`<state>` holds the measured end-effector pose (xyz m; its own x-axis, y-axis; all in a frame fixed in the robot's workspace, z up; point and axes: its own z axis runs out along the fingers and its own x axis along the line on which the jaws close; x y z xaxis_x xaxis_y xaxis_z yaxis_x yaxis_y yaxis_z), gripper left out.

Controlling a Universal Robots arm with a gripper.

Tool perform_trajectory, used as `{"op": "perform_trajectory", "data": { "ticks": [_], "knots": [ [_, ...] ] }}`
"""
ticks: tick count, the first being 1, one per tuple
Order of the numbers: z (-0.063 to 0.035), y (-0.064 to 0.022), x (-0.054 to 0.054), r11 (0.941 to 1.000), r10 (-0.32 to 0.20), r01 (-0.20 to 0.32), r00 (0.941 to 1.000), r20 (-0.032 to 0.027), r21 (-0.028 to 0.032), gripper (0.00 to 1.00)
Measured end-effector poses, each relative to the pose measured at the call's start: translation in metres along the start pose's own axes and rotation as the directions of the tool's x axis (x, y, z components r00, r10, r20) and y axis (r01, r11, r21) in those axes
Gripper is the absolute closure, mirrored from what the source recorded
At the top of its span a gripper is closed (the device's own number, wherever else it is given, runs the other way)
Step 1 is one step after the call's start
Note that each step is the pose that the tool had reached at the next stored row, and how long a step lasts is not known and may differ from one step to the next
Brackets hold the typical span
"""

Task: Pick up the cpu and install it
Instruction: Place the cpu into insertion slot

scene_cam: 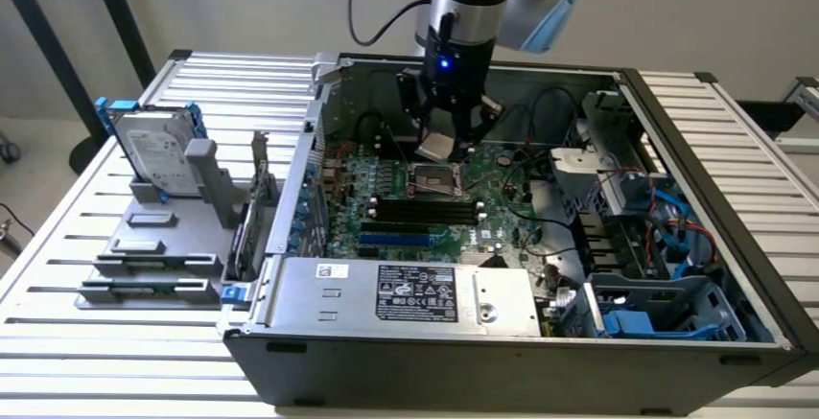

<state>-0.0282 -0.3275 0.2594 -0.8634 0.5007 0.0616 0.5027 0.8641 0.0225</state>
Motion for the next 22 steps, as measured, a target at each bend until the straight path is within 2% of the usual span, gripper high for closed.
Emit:
{"op": "perform_trajectory", "data": {
  "ticks": [5, 8, 11, 16, 19, 22],
  "knots": [
    [0.0008, 0.0000, 0.0000, 0.9960, 0.089, -0.089, 0.9960, 0.0018, -0.0056, 0.45],
    [0.0013, 0.0000, -0.0001, 0.9895, 0.144, -0.144, 0.9896, 0.0026, -0.0090, 0.45],
    [0.0019, -0.0001, -0.0001, 0.9802, 0.198, -0.198, 0.9802, 0.0033, -0.0125, 0.45],
    [0.0027, -0.0001, -0.0002, 0.9581, 0.286, -0.286, 0.9583, 0.0039, -0.0184, 0.45],
    [0.0032, -0.0001, -0.0002, 0.9411, 0.338, -0.337, 0.9413, 0.0040, -0.0219, 0.45],
    [0.0038, -0.0001, -0.0002, 0.9211, 0.389, -0.388, 0.9214, 0.0039, -0.0256, 0.45]
  ]
}}
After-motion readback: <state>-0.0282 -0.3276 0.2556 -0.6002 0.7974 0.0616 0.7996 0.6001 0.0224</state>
